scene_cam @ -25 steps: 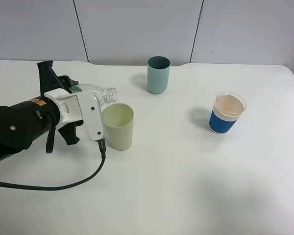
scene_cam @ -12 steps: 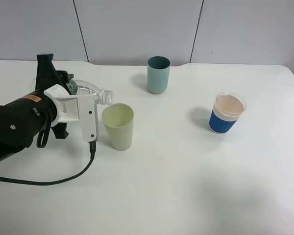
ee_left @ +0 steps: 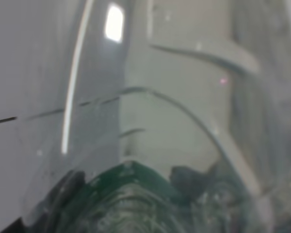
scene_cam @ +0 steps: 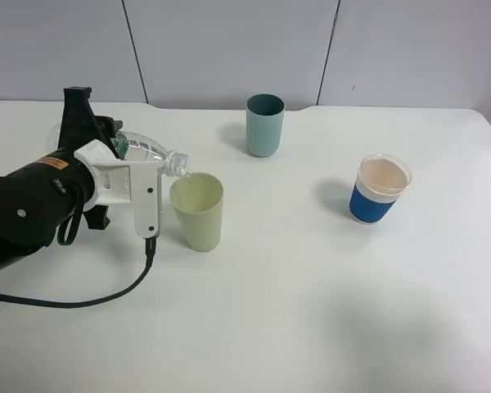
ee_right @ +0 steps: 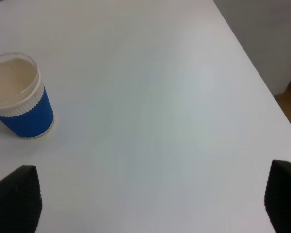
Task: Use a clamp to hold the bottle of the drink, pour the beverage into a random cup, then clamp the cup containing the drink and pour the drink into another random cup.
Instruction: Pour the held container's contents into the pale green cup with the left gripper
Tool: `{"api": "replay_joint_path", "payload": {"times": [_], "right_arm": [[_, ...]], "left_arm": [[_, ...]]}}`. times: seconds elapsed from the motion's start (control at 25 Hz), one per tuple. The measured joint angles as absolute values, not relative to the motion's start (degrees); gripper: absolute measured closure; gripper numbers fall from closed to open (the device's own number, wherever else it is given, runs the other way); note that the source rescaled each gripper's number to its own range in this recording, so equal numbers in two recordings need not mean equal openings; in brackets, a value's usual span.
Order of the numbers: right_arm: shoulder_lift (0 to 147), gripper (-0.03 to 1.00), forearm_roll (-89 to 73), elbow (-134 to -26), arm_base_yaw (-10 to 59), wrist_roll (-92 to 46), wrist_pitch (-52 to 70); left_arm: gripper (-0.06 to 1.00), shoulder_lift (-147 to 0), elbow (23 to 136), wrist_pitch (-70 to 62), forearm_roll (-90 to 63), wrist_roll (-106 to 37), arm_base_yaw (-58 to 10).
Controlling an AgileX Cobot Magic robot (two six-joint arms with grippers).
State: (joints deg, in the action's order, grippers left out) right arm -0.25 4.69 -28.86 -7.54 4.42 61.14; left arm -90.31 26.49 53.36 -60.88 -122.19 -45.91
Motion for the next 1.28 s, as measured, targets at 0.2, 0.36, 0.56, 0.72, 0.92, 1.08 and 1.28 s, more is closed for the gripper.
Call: {"api": "replay_joint_path", "payload": {"times": [0.2,0.36,0.56,0.72,0.92,1.08,1.28], "right_arm": [[-0.25,-0.03,4.69,-28.86,-7.54,4.42,61.14],[-0.25,-0.03,4.69,-28.86,-7.54,4.42,61.14],[-0.25,-0.03,4.69,-28.86,-7.54,4.42,61.14],[-0.25,-0.03,4.69,-28.86,-7.54,4.42,61.14],[-0.25,-0.03,4.69,-28.86,-7.54,4.42,61.14],[-0.25,-0.03,4.69,-28.86,-7.54,4.42,61.14],[-0.25,-0.03,4.69,-28.86,-7.54,4.42,61.14]], "left_arm": [[0.86,-90.31,26.49,53.99,-60.73,-124.09,-45.91],[0.86,-90.31,26.49,53.99,-60.73,-124.35,-45.91],[0.86,-90.31,26.49,55.21,-60.73,-124.72,-45.91],[0.86,-90.31,26.49,56.12,-60.73,-125.67,-45.91],[0.86,-90.31,26.49,56.29,-60.73,-127.11,-45.91],[0.86,-90.31,26.49,56.48,-60.73,-127.11,-45.91],[0.86,-90.31,26.49,56.59,-60.73,-127.38,-45.91]]}}
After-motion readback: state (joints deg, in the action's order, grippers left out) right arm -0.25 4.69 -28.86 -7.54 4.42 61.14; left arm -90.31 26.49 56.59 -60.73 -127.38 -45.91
